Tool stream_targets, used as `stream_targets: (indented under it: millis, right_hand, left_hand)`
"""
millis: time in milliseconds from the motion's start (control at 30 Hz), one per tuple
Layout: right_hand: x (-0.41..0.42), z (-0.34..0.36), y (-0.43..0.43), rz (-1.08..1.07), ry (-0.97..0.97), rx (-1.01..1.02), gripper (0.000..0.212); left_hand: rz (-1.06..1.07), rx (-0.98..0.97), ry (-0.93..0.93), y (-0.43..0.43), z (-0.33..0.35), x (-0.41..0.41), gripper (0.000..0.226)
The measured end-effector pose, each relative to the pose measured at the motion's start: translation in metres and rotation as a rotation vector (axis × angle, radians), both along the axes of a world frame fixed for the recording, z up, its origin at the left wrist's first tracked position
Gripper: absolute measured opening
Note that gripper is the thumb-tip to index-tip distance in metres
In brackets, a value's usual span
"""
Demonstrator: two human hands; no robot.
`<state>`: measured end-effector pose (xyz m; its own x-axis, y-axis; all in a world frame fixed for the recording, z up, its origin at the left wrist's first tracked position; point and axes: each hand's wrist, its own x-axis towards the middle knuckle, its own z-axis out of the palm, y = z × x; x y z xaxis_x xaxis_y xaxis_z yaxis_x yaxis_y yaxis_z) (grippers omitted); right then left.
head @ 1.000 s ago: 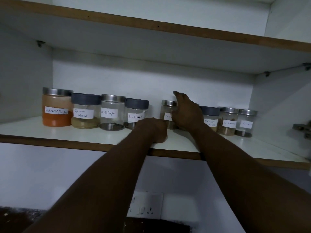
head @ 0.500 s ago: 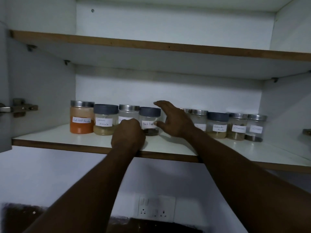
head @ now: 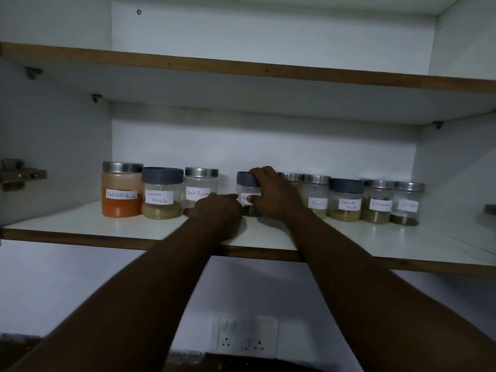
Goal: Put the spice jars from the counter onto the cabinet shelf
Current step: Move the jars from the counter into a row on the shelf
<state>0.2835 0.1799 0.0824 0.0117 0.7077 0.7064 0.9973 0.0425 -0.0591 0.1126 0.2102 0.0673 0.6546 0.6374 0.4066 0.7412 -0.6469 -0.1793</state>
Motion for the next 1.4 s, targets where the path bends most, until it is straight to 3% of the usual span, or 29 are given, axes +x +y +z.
stream_targets:
  millis: [200, 567, 767, 1000, 1133, 1267, 1400]
  right_hand:
    - [0.011, 0.0, 0.007, -0.076, -0.007, -0.031, 0.074]
    - [0.014, 0.0, 0.015, -0.188, -0.081, -0.105, 0.098]
    - [0.011, 0.002, 0.008, -0.165, -0.054, -0.019, 0.106]
    - [-0.003, 0.003, -0.001, 0.006, -0.09, 0.117, 0.067]
    - [-0.019, 0.002, -0.003, 0.145, -0.1, 0.145, 0.061]
    - [-0.042, 0.004, 0.005, 0.196, -0.181, 0.109, 0.069]
    - [-0.073, 0.009, 0.028, 0.24, -0.106, 0.023, 0.081]
  left_hand:
    - [0.084, 0.145, 0.138, -0.001, 0.004, 0.026, 0.031]
    - [-0.013, 0.144, 0.071, 0.024, -0.002, 0.027, 0.033]
    - [-0.042, 0.142, -0.101, 0.015, -0.005, 0.021, 0.029]
    - [0.089, 0.141, -0.219, -0.008, -0.009, -0.005, 0.022]
    - [0.215, 0.063, -0.407, -0.012, -0.014, -0.037, 0.022]
    - [0.267, -0.135, -0.583, -0.003, -0.013, -0.061, 0.035]
    - [0.247, -0.155, -0.553, 0.003, -0.012, -0.059, 0.038]
